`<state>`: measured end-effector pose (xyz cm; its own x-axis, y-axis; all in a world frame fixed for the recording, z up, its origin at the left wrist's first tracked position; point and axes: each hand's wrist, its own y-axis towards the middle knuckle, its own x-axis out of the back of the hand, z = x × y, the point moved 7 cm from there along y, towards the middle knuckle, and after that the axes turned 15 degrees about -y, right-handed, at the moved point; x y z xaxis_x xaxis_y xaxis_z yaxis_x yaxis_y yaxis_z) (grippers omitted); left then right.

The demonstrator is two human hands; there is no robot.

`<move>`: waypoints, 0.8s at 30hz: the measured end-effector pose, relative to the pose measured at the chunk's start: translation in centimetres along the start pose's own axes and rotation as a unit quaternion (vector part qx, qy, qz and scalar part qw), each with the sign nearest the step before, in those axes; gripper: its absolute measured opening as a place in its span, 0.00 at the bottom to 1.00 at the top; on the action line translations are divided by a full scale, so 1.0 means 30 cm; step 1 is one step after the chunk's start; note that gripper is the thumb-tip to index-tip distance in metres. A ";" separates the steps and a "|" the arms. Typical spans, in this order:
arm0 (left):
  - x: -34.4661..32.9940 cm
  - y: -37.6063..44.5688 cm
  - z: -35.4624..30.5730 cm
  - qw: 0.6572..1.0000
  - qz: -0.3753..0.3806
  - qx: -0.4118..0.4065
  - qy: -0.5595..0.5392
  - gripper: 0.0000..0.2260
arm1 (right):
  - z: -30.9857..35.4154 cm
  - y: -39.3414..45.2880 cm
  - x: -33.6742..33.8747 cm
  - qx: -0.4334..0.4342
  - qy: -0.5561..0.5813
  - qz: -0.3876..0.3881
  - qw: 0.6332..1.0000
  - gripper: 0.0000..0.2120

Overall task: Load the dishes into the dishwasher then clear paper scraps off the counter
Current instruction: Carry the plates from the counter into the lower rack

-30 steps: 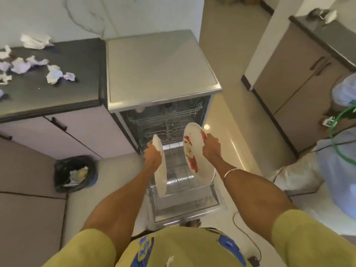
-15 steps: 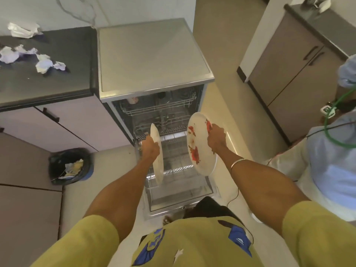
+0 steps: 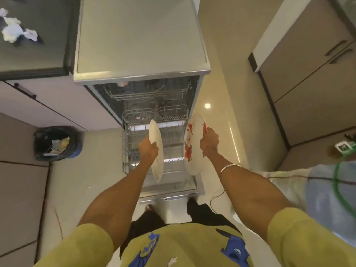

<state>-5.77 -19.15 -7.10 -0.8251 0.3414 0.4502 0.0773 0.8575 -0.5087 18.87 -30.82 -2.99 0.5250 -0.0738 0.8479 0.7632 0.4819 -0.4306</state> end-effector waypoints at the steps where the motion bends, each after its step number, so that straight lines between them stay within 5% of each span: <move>1: -0.028 0.009 0.001 1.000 -0.008 0.008 -0.003 0.18 | -0.005 0.030 -0.015 0.005 0.003 0.013 1.000 0.10; 15: -0.473 0.411 0.063 0.998 -0.025 -0.051 0.003 0.17 | -0.008 0.491 -0.423 0.025 0.053 0.096 0.994 0.13; 24: -0.645 0.598 0.210 0.998 -0.016 -0.051 0.013 0.17 | 0.056 0.639 -0.684 0.107 0.080 0.040 0.990 0.32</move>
<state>8.05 -12.79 -29.55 -0.8130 0.3225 0.4849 0.1095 0.9024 -0.4167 22.09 -18.59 -28.11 0.6465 -0.1581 0.7464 0.6291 0.6639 -0.4043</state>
